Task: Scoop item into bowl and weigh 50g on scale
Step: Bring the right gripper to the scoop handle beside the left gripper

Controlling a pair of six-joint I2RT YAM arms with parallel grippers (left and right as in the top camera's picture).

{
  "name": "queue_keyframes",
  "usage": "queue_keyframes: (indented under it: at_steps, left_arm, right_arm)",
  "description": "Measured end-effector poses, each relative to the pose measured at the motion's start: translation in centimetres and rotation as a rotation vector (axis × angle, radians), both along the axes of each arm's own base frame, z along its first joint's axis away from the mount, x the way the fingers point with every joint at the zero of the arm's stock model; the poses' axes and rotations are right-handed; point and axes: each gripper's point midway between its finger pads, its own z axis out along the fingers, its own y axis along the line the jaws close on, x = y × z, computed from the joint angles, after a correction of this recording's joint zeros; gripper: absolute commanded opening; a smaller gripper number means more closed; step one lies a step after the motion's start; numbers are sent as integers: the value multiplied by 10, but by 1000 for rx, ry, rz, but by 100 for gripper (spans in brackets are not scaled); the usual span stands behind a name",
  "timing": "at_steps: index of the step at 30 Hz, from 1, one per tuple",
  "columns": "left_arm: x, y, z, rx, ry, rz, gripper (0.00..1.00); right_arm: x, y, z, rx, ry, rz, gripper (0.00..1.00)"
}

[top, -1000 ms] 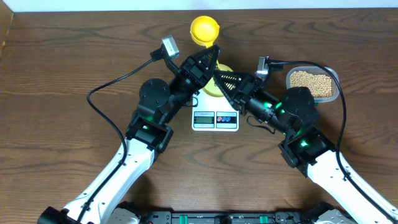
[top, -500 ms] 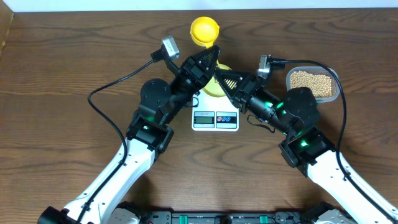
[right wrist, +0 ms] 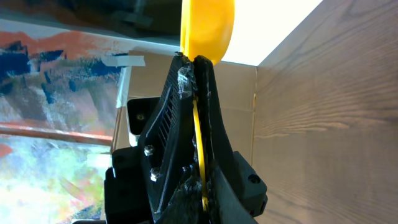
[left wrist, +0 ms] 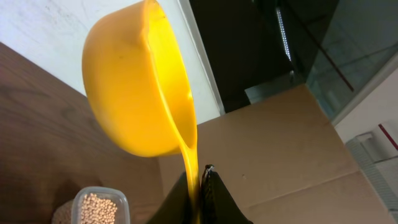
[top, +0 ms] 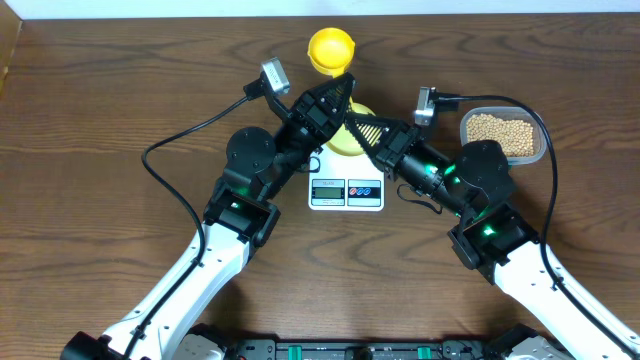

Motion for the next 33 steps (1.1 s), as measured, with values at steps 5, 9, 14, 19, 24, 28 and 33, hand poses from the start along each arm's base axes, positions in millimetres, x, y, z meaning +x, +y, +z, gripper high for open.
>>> queue_keyframes:
  at_steps: [5, 9, 14, 19, 24, 28, 33]
  left_arm:
    - [-1, -2, -1, -2, 6, -7, 75]
    - [-2, -3, -1, 9, -3, -10, 89]
    - [1, -1, -9, 86, -27, 17, 90]
    - [15, 21, -51, 200, 110, 119, 91]
    - [26, 44, -65, 228, 162, 197, 91]
    - [27, 46, -65, 231, 161, 201, 73]
    - [27, 48, -71, 251, 178, 212, 63]
  right_arm:
    - [1, -1, 0, -46, -63, -10, 1]
    - [4, -3, -7, -106, -90, -30, 1]
    - [9, -8, -23, -202, -107, -57, 1]
    - [11, -12, -33, -314, -174, -62, 1]
    - [6, -14, -61, -459, -175, -21, 1]
    - [2, -12, -67, -520, -226, 17, 2]
    - [-4, -10, -72, -600, -319, 69, 2]
